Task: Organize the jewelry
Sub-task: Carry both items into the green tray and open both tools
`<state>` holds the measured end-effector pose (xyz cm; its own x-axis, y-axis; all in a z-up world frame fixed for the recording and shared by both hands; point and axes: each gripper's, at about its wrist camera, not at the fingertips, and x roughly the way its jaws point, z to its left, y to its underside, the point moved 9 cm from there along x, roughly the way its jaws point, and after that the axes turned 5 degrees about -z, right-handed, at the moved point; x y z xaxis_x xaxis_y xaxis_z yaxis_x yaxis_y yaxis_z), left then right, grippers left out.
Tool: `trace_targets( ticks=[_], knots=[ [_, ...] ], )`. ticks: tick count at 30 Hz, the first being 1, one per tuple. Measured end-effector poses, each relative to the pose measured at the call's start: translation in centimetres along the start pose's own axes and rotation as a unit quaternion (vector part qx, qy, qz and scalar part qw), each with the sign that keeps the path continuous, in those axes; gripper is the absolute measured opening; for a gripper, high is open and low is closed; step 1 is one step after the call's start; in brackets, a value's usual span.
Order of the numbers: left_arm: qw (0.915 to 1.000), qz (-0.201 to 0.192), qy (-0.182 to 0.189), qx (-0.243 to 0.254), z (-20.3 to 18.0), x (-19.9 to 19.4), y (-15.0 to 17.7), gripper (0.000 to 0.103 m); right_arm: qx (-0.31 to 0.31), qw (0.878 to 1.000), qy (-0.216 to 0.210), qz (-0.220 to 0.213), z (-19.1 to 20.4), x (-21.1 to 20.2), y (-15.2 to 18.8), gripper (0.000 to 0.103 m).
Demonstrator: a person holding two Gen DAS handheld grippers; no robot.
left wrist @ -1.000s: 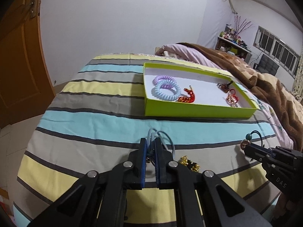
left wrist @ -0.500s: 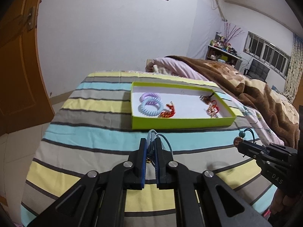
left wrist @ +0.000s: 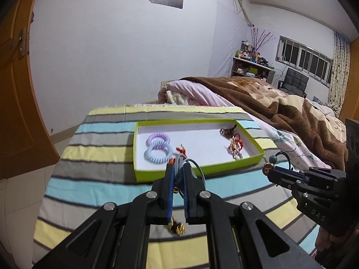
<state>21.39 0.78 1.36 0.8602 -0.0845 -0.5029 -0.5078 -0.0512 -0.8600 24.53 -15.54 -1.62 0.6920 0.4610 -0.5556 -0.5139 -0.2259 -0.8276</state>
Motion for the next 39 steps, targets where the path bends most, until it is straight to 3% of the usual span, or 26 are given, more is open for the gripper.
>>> trace_targets(
  ticks=[18, 29, 39],
  knots=[
    [0.9991, 0.026, 0.001, 0.033, 0.6, 8.9, -4.2, 0.008, 0.001, 1.0, -0.008, 0.015, -3.5, 7.0, -4.4, 0.004],
    [0.9961, 0.075, 0.0, 0.046, 1.0, 15.0, -3.5, 0.008, 0.007, 0.998, -0.015, 0.056, -5.4, 13.5, -4.8, 0.004],
    [0.994, 0.102, -0.006, 0.039, 1.5, 17.5, -2.6, 0.008, 0.025, 0.996, -0.008, 0.088, -7.2, 16.7, -4.2, 0.004]
  ],
)
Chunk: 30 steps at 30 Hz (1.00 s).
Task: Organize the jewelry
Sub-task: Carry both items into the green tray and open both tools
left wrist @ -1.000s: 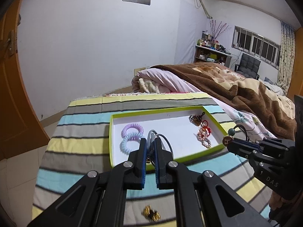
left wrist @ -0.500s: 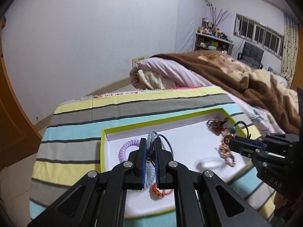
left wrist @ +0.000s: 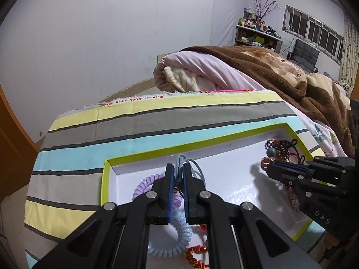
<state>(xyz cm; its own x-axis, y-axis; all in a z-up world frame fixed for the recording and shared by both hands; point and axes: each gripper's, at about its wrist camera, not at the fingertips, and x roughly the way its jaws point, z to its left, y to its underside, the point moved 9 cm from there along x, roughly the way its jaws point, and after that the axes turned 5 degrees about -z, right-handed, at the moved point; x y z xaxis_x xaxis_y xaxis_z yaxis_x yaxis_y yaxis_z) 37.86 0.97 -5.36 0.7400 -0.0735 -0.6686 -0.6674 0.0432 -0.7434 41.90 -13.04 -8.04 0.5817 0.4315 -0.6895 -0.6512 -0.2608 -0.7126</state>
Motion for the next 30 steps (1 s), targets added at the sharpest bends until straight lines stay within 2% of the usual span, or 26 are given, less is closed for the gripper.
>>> trace_targets(
  ticks=[10, 12, 13, 17, 23, 30],
  knots=[
    [0.9998, 0.015, -0.012, -0.009, 0.6, 1.2, 0.5, 0.008, 0.002, 1.0, 0.006, 0.008, -0.6, 0.6, 0.2, 0.007],
    [0.9998, 0.017, -0.011, -0.008, 0.5, 1.1, 0.5, 0.009, 0.0, 1.0, 0.008, 0.007, -0.5, 0.6, 0.2, 0.018],
    [0.9997, 0.018, -0.012, -0.008, 0.5, 1.1, 0.6, 0.009, 0.001, 1.0, 0.008, 0.007, -0.6, 0.5, 0.2, 0.019],
    [0.9997, 0.018, -0.016, -0.008, 0.6, 0.8, 0.6, 0.02, 0.0, 1.0, 0.008, 0.005, -0.6, 0.2, 0.3, 0.022],
    [0.9998, 0.008, -0.012, -0.016, 0.8, -0.8, 0.6, 0.022, -0.005, 1.0, 0.006, -0.006, -0.1, -1.4, 0.2, 0.022],
    [0.9993, -0.024, -0.018, -0.02, 0.7, -4.6, 0.1, 0.022, -0.008, 1.0, 0.005, -0.026, 1.0, -4.7, 0.6, 0.022]
  ],
)
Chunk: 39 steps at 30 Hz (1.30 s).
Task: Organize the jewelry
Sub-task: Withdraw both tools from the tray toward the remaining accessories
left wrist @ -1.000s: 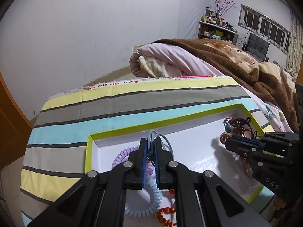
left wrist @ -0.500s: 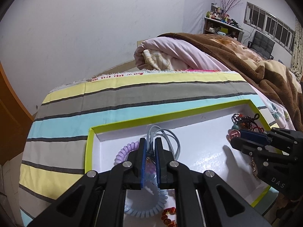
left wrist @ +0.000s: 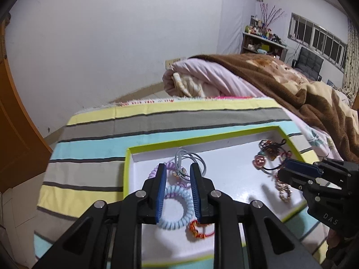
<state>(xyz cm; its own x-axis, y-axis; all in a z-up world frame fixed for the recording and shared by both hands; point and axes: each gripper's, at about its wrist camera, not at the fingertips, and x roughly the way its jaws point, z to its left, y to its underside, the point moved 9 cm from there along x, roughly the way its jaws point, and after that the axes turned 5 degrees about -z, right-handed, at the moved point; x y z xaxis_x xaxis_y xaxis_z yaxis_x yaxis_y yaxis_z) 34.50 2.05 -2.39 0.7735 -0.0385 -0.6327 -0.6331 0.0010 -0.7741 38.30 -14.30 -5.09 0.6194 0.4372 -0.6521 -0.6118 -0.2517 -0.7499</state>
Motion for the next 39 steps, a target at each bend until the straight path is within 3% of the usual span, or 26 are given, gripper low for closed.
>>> trace_targets(
  ticks=[14, 25, 39],
  knots=[
    [0.997, -0.075, -0.004, -0.02, 0.1, -10.4, 2.9, 0.022, -0.021, 0.998, -0.003, -0.054, 3.9, -9.7, 3.3, 0.022],
    [0.9953, -0.092, -0.015, -0.026, 0.0, -15.8, 7.7, 0.022, -0.028, 0.996, 0.012, -0.081, 6.4, -15.6, 7.9, 0.022],
    [0.9924, -0.108, -0.046, -0.037, 0.4, -20.4, 12.6, 0.022, -0.018, 0.996, 0.0, -0.085, 8.2, -18.9, 12.3, 0.022]
  ],
)
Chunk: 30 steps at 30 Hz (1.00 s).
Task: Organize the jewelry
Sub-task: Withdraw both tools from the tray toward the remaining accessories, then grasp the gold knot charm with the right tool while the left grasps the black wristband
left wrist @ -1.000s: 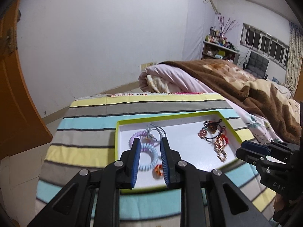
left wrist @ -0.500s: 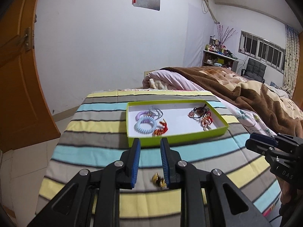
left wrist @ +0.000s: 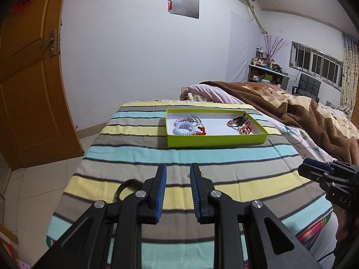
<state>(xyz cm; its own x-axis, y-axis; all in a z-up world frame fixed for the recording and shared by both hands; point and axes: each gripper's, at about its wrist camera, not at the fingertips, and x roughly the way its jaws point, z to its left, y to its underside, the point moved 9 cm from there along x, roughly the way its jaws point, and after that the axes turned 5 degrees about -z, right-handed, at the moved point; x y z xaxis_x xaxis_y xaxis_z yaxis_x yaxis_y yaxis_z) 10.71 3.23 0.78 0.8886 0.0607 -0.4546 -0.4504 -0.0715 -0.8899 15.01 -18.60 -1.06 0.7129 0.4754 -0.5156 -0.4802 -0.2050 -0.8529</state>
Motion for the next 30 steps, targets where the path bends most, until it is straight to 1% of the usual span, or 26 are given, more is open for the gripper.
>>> trace_targets(
  ticks=[7, 13, 15, 17, 23, 30],
  knots=[
    [1.0, 0.002, -0.008, -0.002, 0.7, -1.1, 1.3, 0.022, 0.001, 1.0, -0.01, 0.002, 0.7, -0.5, 0.7, 0.022],
    [0.9998, 0.007, -0.016, -0.01, 1.6, -1.2, 2.1, 0.023, -0.003, 1.0, -0.019, 0.005, 1.4, -0.3, 1.0, 0.023],
    [0.9997, 0.01, -0.02, -0.014, 2.0, -1.1, 2.3, 0.028, -0.003, 1.0, -0.023, 0.007, 1.7, 0.0, 1.0, 0.023],
    [0.9994, 0.013, -0.024, -0.02, 2.5, -0.8, 2.6, 0.029, -0.005, 1.0, -0.027, 0.01, 1.9, 0.4, 1.2, 0.023],
    [0.9981, 0.031, -0.038, -0.036, 4.4, 0.2, 3.9, 0.03, -0.015, 0.999, -0.042, 0.025, 3.1, 1.8, 1.6, 0.023],
    [0.9944, 0.049, -0.066, -0.067, 7.2, 1.5, 4.8, 0.03, -0.02, 0.998, -0.053, 0.035, 4.1, 3.6, 1.4, 0.023]
  ],
)
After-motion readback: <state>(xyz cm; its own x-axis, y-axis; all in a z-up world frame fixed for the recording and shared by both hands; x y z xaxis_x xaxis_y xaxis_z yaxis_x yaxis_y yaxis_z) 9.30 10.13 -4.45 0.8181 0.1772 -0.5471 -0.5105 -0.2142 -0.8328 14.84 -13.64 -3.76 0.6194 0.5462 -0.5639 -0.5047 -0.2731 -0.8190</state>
